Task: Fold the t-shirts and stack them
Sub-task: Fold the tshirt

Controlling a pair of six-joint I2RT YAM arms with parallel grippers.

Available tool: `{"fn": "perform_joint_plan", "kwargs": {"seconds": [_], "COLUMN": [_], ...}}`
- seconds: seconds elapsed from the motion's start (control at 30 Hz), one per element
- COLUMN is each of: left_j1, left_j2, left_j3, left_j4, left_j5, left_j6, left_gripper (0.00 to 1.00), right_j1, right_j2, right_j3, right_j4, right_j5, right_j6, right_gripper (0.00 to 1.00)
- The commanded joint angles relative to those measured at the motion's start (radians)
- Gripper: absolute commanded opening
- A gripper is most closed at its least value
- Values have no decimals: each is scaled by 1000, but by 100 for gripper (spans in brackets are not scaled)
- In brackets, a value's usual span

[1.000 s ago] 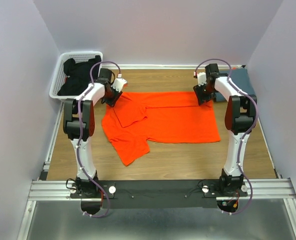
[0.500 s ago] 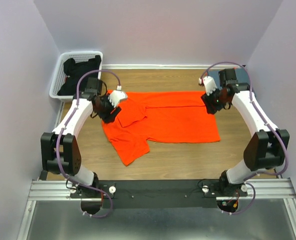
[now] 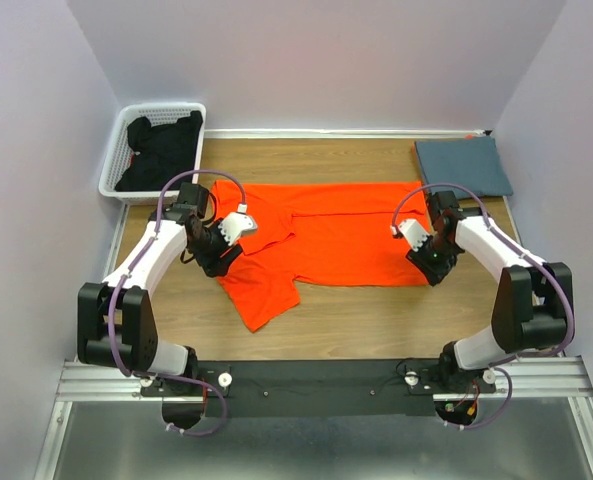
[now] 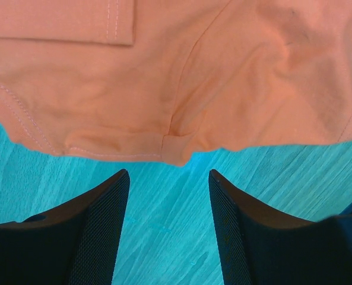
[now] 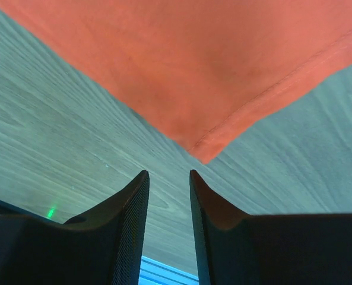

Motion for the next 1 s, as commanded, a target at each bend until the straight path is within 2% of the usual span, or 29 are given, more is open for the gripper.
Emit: {"fn": "perform_joint_plan", "kwargs": {"seconds": [0.0,0.6,0.77,0.9,0.97], "left_j1": [-5,-8,-10,-31,-60], "left_j2": [-10,21,8,-13,-25], "left_j3": [-1,-20,-37,-66,-93], "left_j4": [7,21,29,15,13], "left_j5": [5,5,-2,-4,-7], "left_j6": [1,1,9,24,35], "left_gripper": [64,64,65,65,65], "right_j1": [10,41,41,41,41], "right_j2": [-19,17,45,69,73], "right_j3": [-51,-94,-131,-166,-187], "right_j4": [54,132,210,235,252], "right_j5": [44,57,120,131,131], "right_j6": [-38,-33,-40,-46,-46], "right_gripper": [40,40,41,39,33]}}
